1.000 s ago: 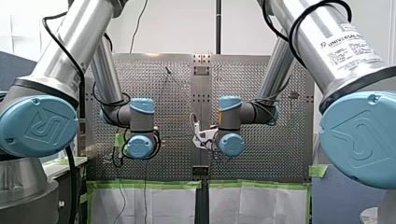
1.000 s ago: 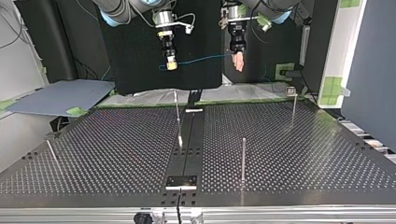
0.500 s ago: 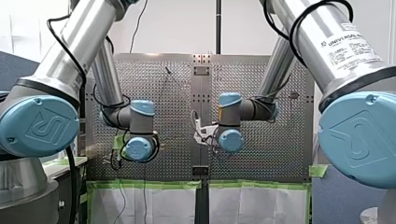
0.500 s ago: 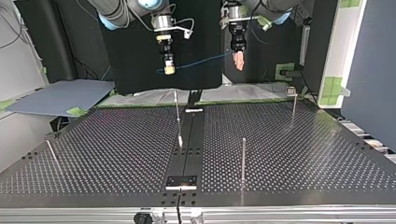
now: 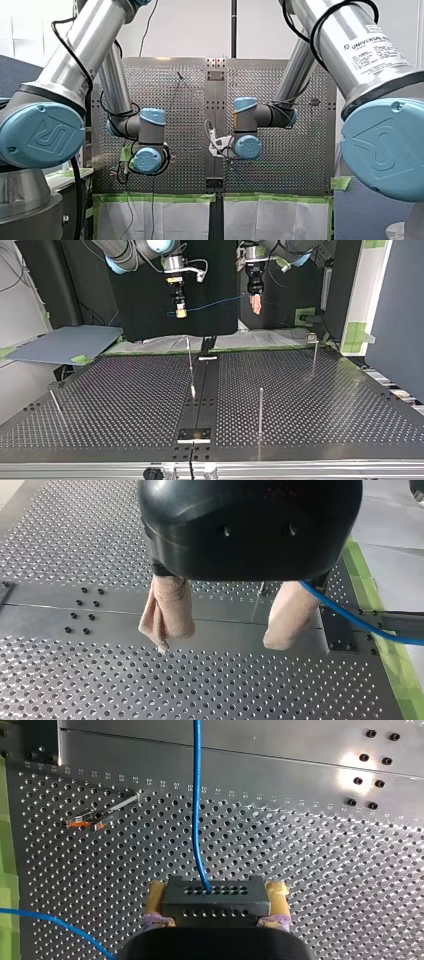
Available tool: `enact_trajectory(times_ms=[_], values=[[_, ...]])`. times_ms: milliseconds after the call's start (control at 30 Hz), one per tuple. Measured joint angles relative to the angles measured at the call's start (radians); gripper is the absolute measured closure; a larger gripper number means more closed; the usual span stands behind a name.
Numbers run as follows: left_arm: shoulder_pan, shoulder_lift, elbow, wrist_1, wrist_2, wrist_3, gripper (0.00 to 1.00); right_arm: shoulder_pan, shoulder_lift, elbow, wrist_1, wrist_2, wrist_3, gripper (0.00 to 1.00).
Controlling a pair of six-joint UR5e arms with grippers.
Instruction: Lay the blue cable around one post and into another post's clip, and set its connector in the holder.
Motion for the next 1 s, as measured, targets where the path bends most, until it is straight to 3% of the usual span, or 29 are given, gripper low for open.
enact_trajectory(times_ms=[233, 433, 567, 1000], values=[[0.002, 0.005, 0.012, -0.011, 0.012, -0.011, 0.00, 0.005, -0.003, -0.006, 0.007, 0.005, 0.003, 0.81], [0.007, 0.051, 0.055, -0.061, 0.052, -0.055, 0.00, 0.018, -0.044, -0.032, 0.052, 0.046, 0.027, 0.81], [0.015, 0.089, 0.080, -0.100, 0.059, -0.072, 0.00, 0.015, -0.081, -0.042, 0.088, 0.044, 0.041, 0.81], [0.052, 0.203, 0.180, -0.214, 0.016, -0.107, 0.00, 0.007, -0.204, -0.154, 0.212, 0.036, 0.049, 0.81]])
